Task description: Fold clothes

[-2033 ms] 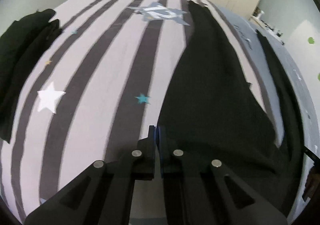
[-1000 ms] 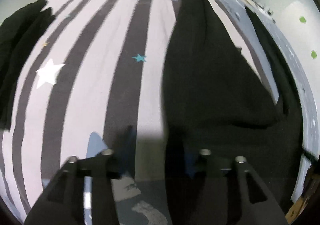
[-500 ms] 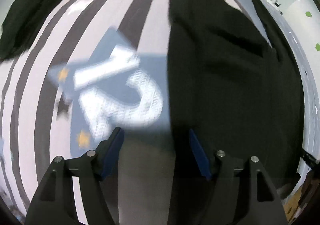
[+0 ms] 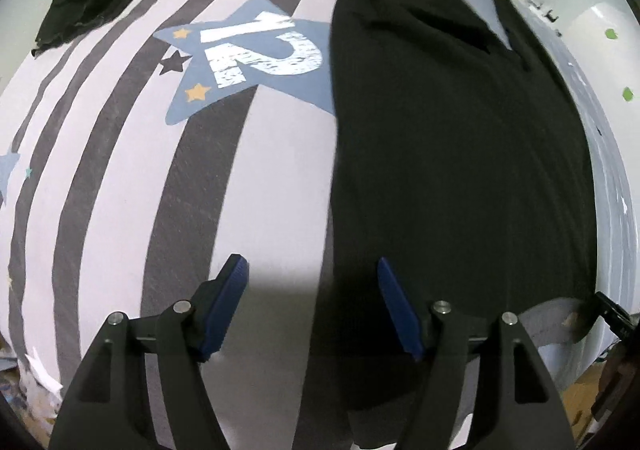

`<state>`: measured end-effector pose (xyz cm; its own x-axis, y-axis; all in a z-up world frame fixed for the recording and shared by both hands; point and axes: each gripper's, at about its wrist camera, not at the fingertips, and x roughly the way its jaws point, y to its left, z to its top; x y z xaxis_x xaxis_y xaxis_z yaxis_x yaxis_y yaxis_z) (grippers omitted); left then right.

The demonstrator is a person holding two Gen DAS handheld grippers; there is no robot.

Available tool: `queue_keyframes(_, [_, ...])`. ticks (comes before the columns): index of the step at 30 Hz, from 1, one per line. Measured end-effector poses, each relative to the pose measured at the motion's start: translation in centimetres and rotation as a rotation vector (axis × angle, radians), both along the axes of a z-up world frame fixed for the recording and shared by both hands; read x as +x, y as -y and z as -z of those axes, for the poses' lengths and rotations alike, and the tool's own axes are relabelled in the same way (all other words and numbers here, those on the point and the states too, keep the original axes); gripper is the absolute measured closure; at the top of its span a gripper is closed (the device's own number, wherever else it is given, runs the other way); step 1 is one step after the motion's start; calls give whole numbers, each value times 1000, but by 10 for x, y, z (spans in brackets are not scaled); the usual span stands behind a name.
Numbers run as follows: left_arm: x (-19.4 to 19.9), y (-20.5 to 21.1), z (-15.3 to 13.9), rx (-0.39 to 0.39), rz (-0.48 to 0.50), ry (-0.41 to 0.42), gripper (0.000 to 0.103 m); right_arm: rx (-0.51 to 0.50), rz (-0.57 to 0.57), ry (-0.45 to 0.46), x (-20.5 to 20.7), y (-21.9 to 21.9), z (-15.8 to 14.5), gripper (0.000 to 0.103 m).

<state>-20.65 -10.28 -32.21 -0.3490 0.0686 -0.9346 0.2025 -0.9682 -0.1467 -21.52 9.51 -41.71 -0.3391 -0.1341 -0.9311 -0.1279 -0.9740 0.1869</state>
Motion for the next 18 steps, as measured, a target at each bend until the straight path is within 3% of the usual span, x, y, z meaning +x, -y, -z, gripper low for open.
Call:
queue_keyframes(5, [22,-6,1,39,7,-48,38,113,-18,-96,19,20,-4,38])
queue_keyframes(9, [41,-12,1,63,7,-73,38,141,44,-158,26,19,-9,38])
queue_keyframes(11, [46,19,-7,69,6,-76,38,146,42,-191,30,22,-17,38])
queue_keyframes(18, [57,9,-13,54,40,-88,38,202,-54,-199,29,41,-6,38])
